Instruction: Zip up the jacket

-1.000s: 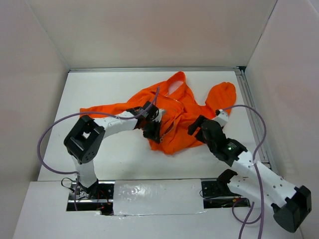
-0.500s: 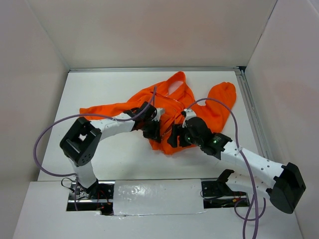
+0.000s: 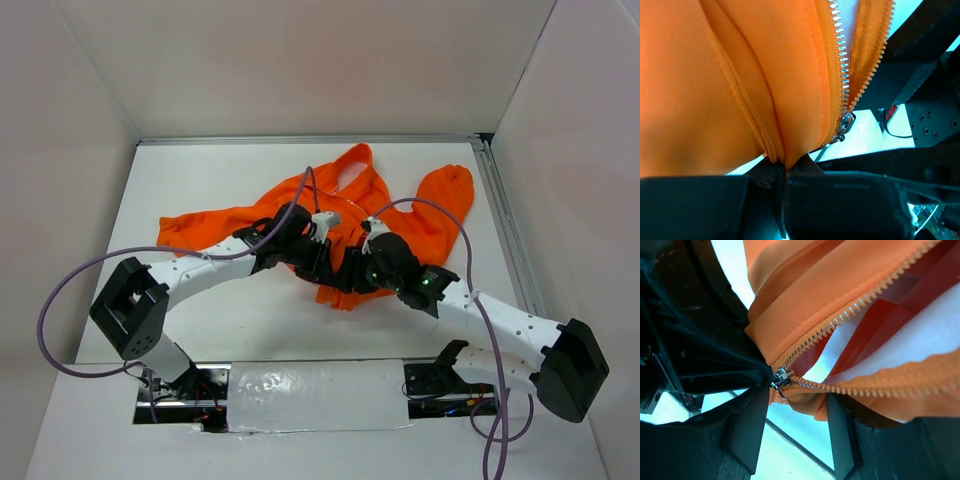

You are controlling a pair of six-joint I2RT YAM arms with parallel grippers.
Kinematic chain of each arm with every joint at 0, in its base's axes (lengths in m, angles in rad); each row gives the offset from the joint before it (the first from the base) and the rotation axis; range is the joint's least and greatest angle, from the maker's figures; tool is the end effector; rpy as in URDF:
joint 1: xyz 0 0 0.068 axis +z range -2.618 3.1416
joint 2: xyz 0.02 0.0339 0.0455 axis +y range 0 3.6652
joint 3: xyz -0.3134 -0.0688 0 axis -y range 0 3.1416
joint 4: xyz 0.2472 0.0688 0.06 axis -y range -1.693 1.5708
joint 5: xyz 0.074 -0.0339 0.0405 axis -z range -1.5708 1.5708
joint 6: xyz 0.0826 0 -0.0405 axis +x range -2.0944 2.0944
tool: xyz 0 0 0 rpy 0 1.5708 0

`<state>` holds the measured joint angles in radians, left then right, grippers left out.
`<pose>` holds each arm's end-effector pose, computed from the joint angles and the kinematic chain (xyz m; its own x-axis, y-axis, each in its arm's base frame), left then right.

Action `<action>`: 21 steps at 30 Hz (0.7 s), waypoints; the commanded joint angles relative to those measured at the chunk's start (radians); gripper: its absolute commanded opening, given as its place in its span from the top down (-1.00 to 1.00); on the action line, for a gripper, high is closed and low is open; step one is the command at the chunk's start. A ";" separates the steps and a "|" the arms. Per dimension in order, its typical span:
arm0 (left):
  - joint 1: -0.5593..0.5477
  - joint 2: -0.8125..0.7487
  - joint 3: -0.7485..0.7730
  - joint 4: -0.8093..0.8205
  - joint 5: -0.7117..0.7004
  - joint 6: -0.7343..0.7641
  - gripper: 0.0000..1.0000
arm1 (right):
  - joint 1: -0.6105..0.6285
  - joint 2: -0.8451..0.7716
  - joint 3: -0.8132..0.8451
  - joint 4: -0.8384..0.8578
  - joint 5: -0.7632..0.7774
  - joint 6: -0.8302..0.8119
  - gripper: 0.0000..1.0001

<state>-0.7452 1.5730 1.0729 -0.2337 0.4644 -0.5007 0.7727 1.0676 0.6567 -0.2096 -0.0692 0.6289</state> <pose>0.2514 -0.2823 0.2620 -0.8402 0.1912 -0.5075 0.5101 0.5966 -0.6196 0.1727 0.1763 0.2534 -0.7700 0.0689 -0.6343 -0.3508 0.7847 0.5111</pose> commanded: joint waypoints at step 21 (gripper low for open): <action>-0.034 -0.179 0.012 -0.061 -0.055 -0.012 1.00 | 0.030 -0.230 0.156 -0.162 -0.196 0.009 -0.99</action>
<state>-0.7700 1.4483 1.0729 -0.3103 0.3977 -0.5041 0.7898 0.8490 0.7734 -0.4274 -0.1783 0.6388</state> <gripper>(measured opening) 0.059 0.994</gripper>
